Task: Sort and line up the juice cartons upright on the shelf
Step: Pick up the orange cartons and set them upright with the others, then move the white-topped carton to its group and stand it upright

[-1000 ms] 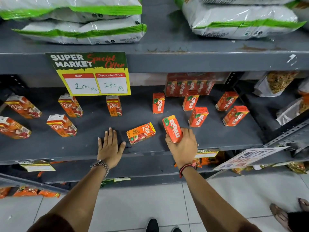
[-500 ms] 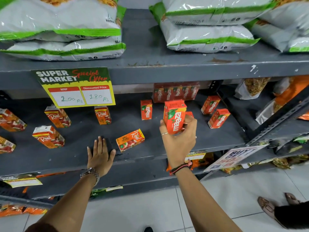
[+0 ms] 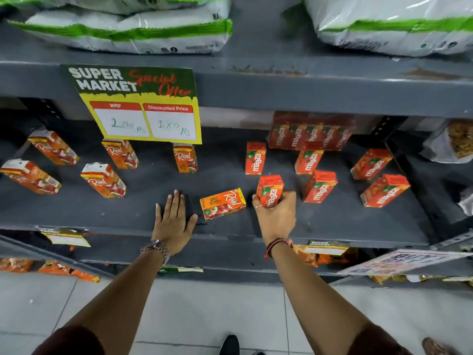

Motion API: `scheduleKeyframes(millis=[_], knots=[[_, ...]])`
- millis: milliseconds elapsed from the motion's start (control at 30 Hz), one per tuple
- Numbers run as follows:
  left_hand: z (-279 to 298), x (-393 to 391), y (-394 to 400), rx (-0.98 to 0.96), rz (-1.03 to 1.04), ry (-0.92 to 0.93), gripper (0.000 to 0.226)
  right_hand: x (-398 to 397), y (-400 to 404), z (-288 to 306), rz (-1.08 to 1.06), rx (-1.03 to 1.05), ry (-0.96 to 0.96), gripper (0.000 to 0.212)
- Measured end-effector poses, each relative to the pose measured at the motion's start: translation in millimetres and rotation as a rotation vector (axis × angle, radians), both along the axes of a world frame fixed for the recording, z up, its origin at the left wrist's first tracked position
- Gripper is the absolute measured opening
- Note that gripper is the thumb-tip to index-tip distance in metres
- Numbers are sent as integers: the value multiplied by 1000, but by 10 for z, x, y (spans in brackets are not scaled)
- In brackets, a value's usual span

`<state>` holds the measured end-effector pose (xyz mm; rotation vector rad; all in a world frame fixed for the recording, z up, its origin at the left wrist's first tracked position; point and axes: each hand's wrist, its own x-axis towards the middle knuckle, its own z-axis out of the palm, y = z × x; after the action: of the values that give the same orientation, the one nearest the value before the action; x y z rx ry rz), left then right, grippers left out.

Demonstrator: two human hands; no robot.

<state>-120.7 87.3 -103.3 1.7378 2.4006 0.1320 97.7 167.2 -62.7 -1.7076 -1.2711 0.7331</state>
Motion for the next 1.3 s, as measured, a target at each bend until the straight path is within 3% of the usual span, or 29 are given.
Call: scheduleKeyframes(millis=[133, 400, 600, 833, 933, 1100, 1300], knots=[[-48, -13, -12, -8, 2, 13, 88, -116, 136, -91, 9, -22, 15, 53], [-4, -20, -14, -47, -2, -22, 74, -106, 150, -129, 49, -24, -36, 60], [11, -40, -66, 45, 5, -70, 72, 24, -72, -183, 111, 56, -86, 67], [64, -494, -277, 91, 53, -87, 58, -214, -520, -173, 106, -4, -61, 54], [62, -684, -418, 85, -11, -81, 60, -580, -554, -22, 25, -127, 4, 58], [10, -889, -550, 131, -97, -111, 69, -1239, -474, 172, -224, -423, 86, 105], [3, -1071, -587, 143, -206, -124, 68, -1574, -356, 261, -433, -506, -5, 104]])
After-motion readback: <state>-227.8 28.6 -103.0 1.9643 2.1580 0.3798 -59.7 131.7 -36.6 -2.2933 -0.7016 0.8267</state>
